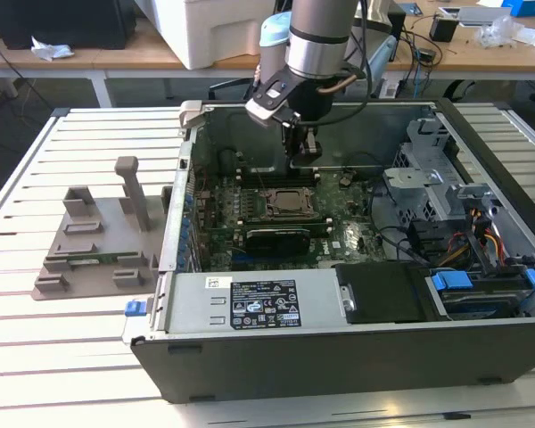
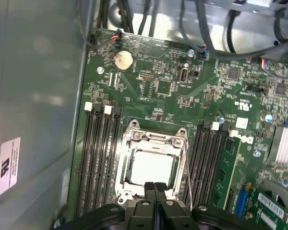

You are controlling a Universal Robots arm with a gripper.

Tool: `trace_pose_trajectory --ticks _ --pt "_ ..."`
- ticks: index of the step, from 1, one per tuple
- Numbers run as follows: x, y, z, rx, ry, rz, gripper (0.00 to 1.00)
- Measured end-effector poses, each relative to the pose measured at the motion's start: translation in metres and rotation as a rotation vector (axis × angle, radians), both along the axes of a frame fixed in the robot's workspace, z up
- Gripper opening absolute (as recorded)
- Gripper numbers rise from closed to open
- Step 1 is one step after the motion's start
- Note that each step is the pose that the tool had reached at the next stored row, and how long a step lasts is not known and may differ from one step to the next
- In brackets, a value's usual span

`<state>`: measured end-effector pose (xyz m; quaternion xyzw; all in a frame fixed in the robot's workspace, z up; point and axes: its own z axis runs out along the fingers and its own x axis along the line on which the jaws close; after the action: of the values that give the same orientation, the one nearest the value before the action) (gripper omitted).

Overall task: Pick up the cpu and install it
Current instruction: 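Install the first cpu locking lever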

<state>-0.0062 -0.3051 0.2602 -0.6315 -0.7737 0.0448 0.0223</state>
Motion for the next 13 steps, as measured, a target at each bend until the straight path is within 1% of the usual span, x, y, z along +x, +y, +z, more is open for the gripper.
trace_pose_trajectory --ticks 1,2,6,8,9,11,13 --pt "0.0 0.0 0.0 0.0 0.0 0.018 0.11" --pt "0.0 0.0 0.0 0.0 0.0 0.062 0.11" --pt "0.0 0.0 0.0 0.0 0.0 0.19 0.11" --pt "0.0 0.0 0.0 0.0 0.0 0.225 0.11" --pt "0.0 0.0 0.0 0.0 0.0 0.269 0.11" --pt "0.0 0.0 0.0 0.0 0.0 0.317 0.11" --pt "0.0 0.0 0.0 0.0001 -0.0001 0.382 0.11"
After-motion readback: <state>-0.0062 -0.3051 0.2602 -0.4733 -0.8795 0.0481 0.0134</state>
